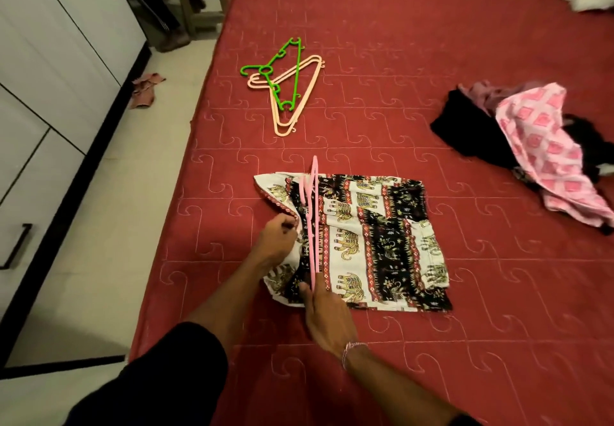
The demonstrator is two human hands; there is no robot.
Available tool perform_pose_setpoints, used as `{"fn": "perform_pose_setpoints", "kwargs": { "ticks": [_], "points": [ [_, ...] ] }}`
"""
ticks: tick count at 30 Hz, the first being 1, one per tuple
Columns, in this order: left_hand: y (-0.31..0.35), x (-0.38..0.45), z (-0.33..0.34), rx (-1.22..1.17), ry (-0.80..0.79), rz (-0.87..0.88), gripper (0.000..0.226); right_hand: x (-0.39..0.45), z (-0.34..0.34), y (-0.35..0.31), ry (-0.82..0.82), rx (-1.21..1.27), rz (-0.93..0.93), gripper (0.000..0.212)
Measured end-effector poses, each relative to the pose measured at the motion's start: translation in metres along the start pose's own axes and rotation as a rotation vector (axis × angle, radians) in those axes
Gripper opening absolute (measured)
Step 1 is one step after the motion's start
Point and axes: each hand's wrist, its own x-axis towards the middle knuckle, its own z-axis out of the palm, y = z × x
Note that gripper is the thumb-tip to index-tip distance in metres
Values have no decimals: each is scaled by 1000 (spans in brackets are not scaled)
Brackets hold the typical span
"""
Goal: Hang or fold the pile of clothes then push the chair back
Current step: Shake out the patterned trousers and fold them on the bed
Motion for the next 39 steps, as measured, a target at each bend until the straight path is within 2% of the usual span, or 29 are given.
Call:
{"fn": "perform_pose_setpoints", "kwargs": {
  "ticks": [2,5,7,9,10,12,14,15,17,19,23,25,27,30,33,34,37,39],
  "points": [
    [2,-7,5,-104,-114,-48,34,4,-1,-1,-36,29,-25,43],
    [-2,-16,9,-233,-213,-62,39,10,-5,0,-134,61,-53,50],
    [-5,-15,13,-214,-176,-82,40,14,-7,2,-208,41,-63,46],
    [-8,-10,18,-213,-70,-74,31,16,-11,3,-238,38,-79,47],
    [-9,-8,19,-221,-16,-67,26,17,-15,2,-206,35,-79,51],
    [-10,-5,20,-240,24,-71,27,26,-24,0,-33,55,-34,48],
    [-9,-1,19,-234,-7,-76,29,44,-37,-1,158,227,50,32],
    [-9,2,18,-229,-26,-69,29,55,-45,-3,200,334,87,27],
    [-9,5,18,-234,-42,-73,29,81,-55,-4,177,455,153,31],
    [-10,6,17,-255,-57,-85,29,102,-56,-8,138,468,176,35],
    [-8,9,11,-247,-146,-118,26,132,-47,-15,141,275,164,23],
    [-7,10,9,-236,-166,-134,22,139,-41,-15,180,190,256,18],
    [-3,12,11,-321,-97,-179,20,142,-40,-12,258,151,348,18],
    [4,19,17,-520,65,-267,19,139,-45,-7,356,429,456,18],
    [1,26,25,-465,159,-246,20,136,-54,11,403,913,654,21],
    [-2,27,28,-416,200,-233,23,136,-58,20,446,1007,720,24],
    [-4,23,38,-318,311,-230,30,132,-74,49,624,1132,886,29],
    [0,18,50,-300,310,-221,33,123,-85,70,692,1105,943,30]
  ]
}}
